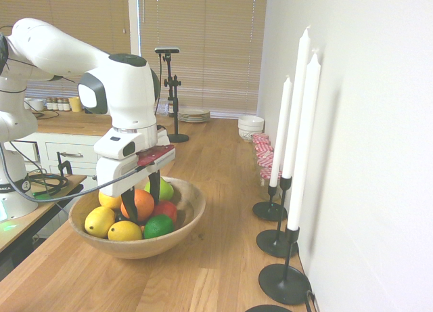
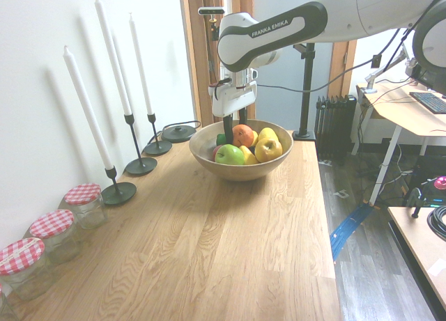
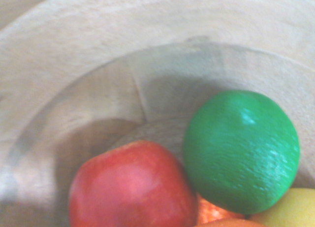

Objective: Take orange out of the basket

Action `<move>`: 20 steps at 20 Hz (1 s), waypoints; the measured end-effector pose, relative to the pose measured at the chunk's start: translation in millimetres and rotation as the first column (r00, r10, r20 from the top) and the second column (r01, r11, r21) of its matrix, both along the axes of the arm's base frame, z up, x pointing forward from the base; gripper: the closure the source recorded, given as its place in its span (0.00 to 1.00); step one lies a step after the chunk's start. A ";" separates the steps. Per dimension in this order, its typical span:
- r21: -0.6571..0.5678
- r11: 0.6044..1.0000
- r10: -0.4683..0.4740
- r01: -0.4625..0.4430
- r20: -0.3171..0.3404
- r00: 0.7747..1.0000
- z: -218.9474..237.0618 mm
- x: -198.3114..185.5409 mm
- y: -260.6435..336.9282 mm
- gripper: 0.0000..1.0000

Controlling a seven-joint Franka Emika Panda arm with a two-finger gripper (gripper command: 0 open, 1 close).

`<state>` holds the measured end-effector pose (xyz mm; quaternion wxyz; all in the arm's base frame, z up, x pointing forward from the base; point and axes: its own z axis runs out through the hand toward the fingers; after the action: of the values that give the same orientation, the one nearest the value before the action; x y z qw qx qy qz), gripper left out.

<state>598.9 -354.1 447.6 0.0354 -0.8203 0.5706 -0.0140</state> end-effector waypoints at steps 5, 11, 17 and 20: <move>-0.025 0.999 0.041 -0.039 0.085 0.996 70.8 1.2 34.5 1.00; -0.064 0.990 0.136 -0.127 0.147 0.980 142.6 19.0 137.5 1.00; -0.118 0.965 0.250 -0.235 0.133 0.959 155.3 43.3 267.1 1.00; -0.128 0.952 0.292 -0.279 0.103 0.951 140.0 48.5 320.6 1.00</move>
<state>647.4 -33.5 587.6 0.0258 -0.8926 0.4410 -0.0902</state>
